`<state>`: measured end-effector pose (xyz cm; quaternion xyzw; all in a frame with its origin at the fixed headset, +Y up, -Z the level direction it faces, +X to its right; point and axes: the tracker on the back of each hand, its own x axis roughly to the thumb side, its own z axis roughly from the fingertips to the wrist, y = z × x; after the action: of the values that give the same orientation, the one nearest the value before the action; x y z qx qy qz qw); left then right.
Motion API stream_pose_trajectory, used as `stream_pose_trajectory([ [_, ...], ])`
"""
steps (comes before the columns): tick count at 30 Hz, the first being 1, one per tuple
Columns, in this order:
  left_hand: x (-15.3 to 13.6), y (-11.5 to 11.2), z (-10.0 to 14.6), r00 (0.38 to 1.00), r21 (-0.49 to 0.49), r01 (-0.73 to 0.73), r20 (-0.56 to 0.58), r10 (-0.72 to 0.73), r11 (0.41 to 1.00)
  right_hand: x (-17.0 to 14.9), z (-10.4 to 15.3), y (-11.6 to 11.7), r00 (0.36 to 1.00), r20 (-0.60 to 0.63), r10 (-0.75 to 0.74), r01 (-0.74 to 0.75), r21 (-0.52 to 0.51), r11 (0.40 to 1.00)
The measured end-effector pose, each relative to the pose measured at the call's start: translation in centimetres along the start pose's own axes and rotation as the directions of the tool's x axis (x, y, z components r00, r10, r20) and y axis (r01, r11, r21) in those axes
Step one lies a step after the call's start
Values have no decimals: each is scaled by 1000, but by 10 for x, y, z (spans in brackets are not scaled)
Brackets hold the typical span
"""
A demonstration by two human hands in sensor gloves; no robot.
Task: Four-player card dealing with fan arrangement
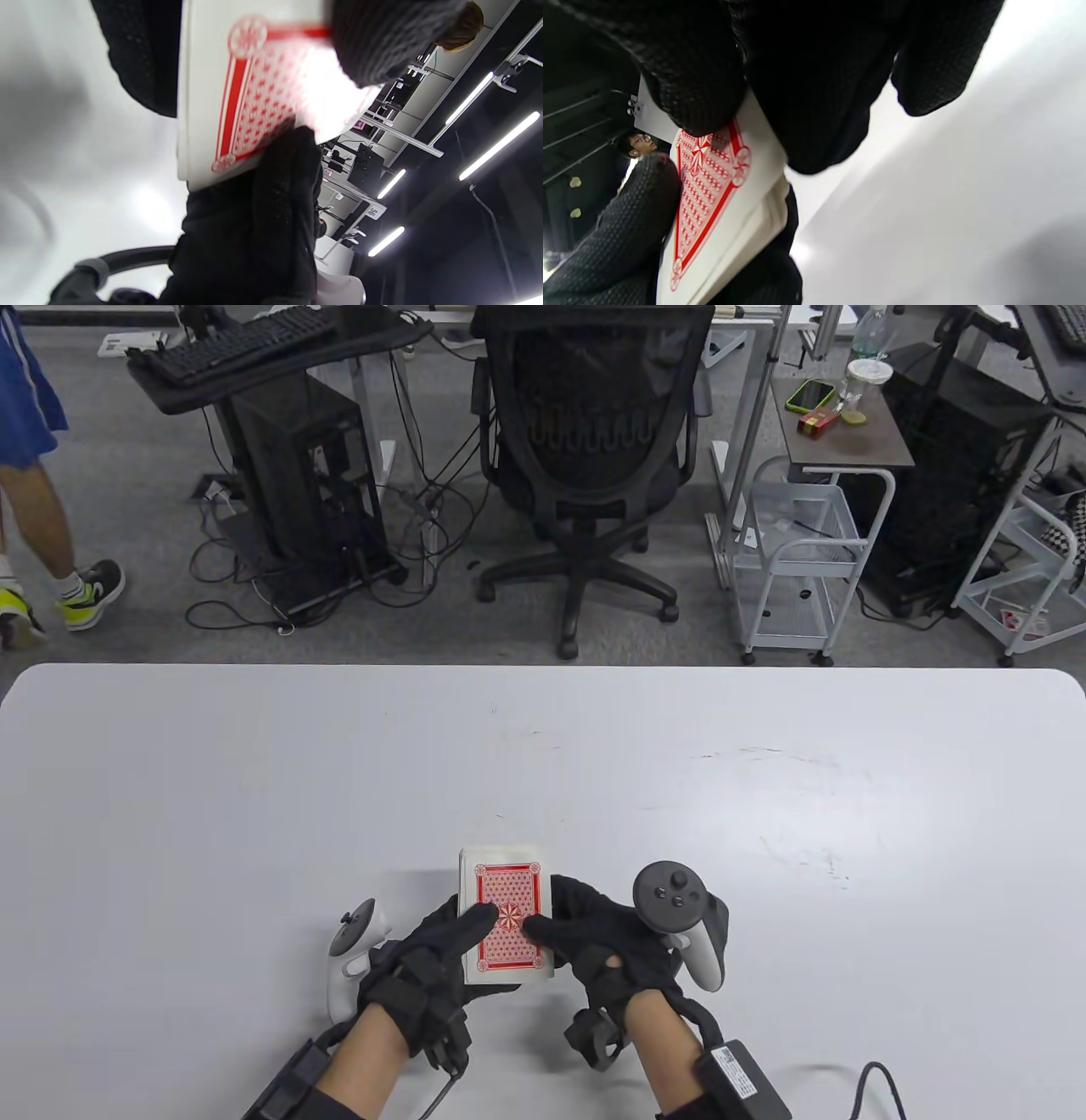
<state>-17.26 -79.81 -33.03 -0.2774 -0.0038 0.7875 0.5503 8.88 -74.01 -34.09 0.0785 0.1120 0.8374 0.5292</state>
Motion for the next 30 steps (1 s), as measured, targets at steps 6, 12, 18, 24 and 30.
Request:
stream_pose_trajectory([
  [6, -1, 7, 0, 998, 31, -52, -19, 52, 998, -15, -7, -7, 985, -32, -172, 173, 36, 984],
  [12, 3, 33, 7, 998, 182, -25, -46, 33, 983, -13, -27, -25, 992, -42, -120, 119, -30, 992],
  [18, 7, 55, 10, 999, 286, -1, -45, 15, 958, -8, -86, -38, 962, -123, 245, -259, -116, 959],
  [24, 7, 58, 9, 999, 287, 4, -50, 11, 958, -8, -138, -28, 805, -269, 528, -564, -71, 823],
  [30, 7, 57, 7, 998, 281, 21, -62, -4, 959, -10, -158, -19, 572, -367, 734, -788, 4, 616],
])
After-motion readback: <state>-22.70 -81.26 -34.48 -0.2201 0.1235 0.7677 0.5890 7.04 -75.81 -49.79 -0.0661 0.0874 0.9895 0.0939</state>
